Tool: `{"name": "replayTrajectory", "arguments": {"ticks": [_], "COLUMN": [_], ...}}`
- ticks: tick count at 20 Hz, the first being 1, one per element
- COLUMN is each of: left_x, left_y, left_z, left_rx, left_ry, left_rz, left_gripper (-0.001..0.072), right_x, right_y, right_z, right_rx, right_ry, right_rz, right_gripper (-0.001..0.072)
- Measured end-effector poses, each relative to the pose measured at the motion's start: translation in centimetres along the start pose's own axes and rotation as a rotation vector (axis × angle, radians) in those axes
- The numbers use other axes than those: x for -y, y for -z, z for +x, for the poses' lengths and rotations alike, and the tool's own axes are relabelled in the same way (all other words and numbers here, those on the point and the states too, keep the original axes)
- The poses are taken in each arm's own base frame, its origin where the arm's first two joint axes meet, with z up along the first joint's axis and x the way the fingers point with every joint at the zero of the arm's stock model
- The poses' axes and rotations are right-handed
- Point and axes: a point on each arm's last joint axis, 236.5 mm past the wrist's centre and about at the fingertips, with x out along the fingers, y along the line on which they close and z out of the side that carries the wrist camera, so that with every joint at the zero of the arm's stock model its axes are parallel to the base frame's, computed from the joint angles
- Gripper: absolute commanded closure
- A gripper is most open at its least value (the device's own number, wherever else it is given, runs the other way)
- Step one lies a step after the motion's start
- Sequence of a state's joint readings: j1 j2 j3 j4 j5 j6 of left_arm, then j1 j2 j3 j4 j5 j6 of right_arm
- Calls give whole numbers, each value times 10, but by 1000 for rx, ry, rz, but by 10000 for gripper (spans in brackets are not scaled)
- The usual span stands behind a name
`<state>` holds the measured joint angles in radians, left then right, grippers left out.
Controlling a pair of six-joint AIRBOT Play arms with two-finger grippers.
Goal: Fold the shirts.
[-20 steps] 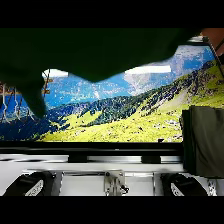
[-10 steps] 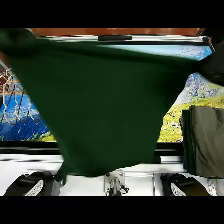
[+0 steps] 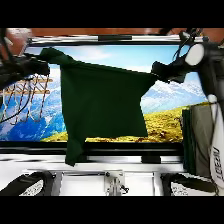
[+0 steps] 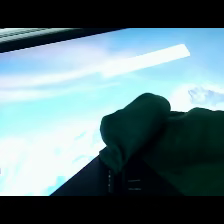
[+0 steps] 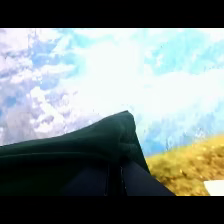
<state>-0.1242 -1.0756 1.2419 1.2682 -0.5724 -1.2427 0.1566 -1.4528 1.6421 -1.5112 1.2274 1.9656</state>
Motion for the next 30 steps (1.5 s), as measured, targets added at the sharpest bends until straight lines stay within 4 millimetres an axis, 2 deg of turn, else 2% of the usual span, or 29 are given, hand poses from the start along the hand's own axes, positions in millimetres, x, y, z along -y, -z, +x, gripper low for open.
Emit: {"name": "replayTrajectory", "arguments": {"ticks": [3,4,5,6,7,9,11,12,13,14,15,16,17,20,21,23,26,30], "left_x": [-2,1,6,10,14,14,2,-8,-20,-29,-37,-42,-42,-18,-7,13,34,53], "left_y": [41,62,82,98,111,124,131,137,148,162,177,197,218,281,299,330,365,390], "left_z": [47,60,69,74,75,69,52,41,26,11,-4,-22,-39,-86,-98,-117,-128,-121], "left_rx": [-91,-150,-211,-262,-312,-396,-498,-556,-635,-712,-786,-867,-937,-1107,-1142,-1196,-1236,-1245], "left_ry": [18,35,55,75,94,122,134,126,111,100,90,85,86,137,163,201,231,249], "left_rz": [-60,-82,-101,-119,-134,-149,-160,-180,-216,-257,-301,-356,-406,-523,-548,-590,-629,-615], "left_gripper": [672,646,524,301,136,111,112,129,276,270,218,108,45,57,82,82,82,106], "right_x": [0,-4,-10,-16,-22,-31,-25,-15,0,14,27,38,47,67,72,77,84,89], "right_y": [-4,-1,2,5,7,5,7,14,25,38,55,72,89,142,156,182,202,209], "right_z": [48,61,70,78,81,73,53,41,29,18,7,-2,-8,-14,-12,-8,-1,7], "right_rx": [-16,-35,-52,-70,-85,-92,-116,-147,-195,-249,-315,-372,-416,-512,-528,-560,-587,-607], "right_ry": [-14,-32,-57,-84,-115,-166,-171,-149,-111,-85,-66,-55,-50,-48,-48,-58,-69,-105], "right_rz": [84,107,131,151,163,141,78,38,-9,-55,-96,-120,-136,-153,-151,-149,-144,-72], "right_gripper": [641,595,386,148,125,125,126,200,210,209,209,209,209,209,208,207,206,192]}}
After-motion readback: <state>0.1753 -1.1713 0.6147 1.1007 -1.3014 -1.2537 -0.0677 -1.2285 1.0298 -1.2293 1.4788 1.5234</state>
